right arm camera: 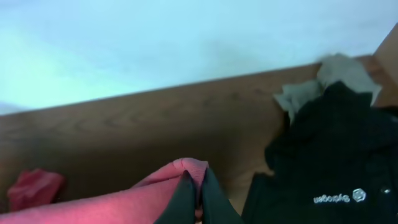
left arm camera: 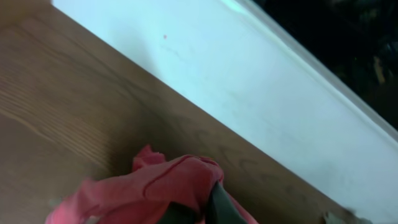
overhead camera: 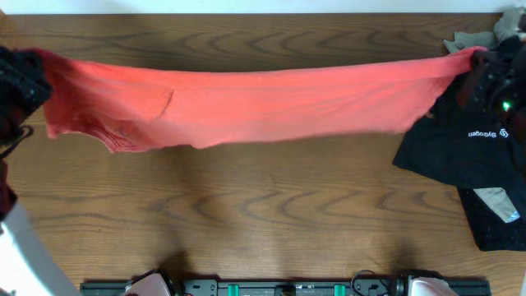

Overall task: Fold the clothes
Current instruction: 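Lift the shirt with both grippers, stretch it and swing it forward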

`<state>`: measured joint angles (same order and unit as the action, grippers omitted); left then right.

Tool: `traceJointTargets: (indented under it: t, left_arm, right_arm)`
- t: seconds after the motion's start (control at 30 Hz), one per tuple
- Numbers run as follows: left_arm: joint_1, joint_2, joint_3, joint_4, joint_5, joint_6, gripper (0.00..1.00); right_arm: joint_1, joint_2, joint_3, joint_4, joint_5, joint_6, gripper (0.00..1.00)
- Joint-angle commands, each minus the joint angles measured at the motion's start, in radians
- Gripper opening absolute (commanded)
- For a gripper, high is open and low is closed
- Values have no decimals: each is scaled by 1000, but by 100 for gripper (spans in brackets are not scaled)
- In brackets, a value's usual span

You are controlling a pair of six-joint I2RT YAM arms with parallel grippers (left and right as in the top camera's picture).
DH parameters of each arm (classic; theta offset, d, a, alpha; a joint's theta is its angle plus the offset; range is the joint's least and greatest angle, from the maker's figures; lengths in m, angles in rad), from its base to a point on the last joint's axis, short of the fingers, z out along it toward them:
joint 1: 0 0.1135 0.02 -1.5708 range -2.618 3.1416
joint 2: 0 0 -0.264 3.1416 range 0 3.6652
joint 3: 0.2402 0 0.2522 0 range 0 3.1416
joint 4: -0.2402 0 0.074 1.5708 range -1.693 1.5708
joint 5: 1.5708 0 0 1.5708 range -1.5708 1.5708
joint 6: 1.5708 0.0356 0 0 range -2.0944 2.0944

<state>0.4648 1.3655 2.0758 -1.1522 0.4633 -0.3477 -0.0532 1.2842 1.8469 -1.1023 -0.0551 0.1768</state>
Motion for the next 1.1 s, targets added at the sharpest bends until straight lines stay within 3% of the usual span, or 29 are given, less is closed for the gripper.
traceJointTargets:
  t: [0.0, 0.2, 0.37, 0.53, 0.63, 0.73, 0.87, 0.97, 1.07]
  left_arm:
    - [-50, 109, 9, 13, 12, -5, 6]
    - [-142, 315, 9, 62, 12, 41, 6]
    - [-201, 470, 9, 329, 13, 35, 6]
    - [-203, 503, 10, 682, 27, -109, 6]
    - [-181, 497, 48, 900, 27, -298, 6]
    - [-159, 497, 136, 1020, 28, -394, 6]
    - [-147, 496, 238, 986, 106, -350, 6]
    - [-147, 492, 249, 814, 194, -255, 6]
    - [-153, 493, 243, 526, 253, -122, 6]
  right_arm:
    - [-5, 100, 4, 2, -27, -23, 1]
    - [-5, 302, 4, 92, -103, -44, 1]
    - [-5, 420, 4, 433, -136, 19, 1]
    - [-6, 422, 10, 868, -93, 123, 1]
    - [-11, 406, 68, 978, 2, 168, 1]
    - [-21, 402, 171, 942, 68, 166, 1]
    - [-31, 402, 250, 790, 77, 97, 1]
    - [-31, 409, 245, 615, 84, 43, 1]
    - [-31, 429, 232, 422, 147, 16, 1]
